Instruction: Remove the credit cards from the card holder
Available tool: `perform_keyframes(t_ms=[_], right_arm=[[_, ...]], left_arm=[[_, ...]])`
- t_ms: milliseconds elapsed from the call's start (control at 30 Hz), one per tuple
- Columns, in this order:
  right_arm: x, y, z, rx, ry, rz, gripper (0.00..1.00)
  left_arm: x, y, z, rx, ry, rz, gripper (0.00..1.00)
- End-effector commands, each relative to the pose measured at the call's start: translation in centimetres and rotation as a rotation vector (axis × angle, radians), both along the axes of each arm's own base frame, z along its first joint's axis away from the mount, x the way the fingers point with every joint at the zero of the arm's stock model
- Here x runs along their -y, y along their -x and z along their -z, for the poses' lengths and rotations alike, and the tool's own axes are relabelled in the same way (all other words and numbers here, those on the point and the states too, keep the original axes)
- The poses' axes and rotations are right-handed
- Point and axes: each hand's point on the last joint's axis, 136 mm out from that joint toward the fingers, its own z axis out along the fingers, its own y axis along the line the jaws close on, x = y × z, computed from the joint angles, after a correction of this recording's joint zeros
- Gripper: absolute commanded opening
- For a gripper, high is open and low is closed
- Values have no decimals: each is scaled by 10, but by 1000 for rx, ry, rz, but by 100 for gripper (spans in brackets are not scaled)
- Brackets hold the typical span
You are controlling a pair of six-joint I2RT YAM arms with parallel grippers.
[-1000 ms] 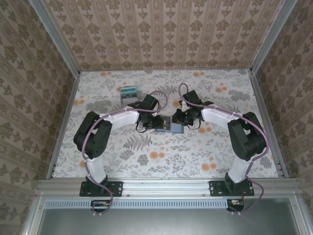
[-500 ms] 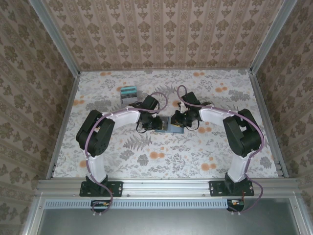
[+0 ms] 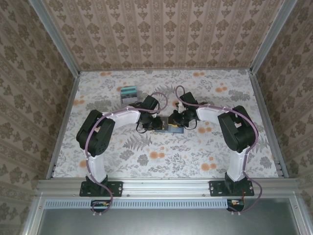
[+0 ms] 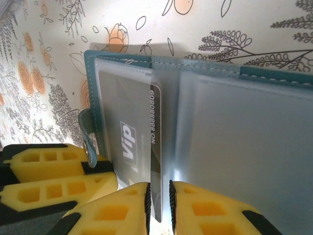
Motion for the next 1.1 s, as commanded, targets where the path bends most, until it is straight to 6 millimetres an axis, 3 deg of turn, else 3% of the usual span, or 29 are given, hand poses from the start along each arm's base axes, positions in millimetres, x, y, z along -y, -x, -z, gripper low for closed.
perform_keyframes(t_ms=[0, 400, 500, 600, 1067], right_arm=[[-11, -2, 0, -12, -32, -15, 22], [-19, -2, 5, -24, -50, -34, 16], [-19, -1, 6, -29, -47, -32, 9], [-16, 0, 6, -24, -32, -23, 0], [13, 8, 2, -22, -3, 19, 0]], left_arm=[[4, -3, 1, -8, 11, 16, 21], [6, -3, 1, -10, 15, 20, 21], [6, -3, 0, -11, 15, 20, 21], [4, -3, 0, -12, 9, 12, 21], [-8, -1, 9, -33, -11, -28, 20]])
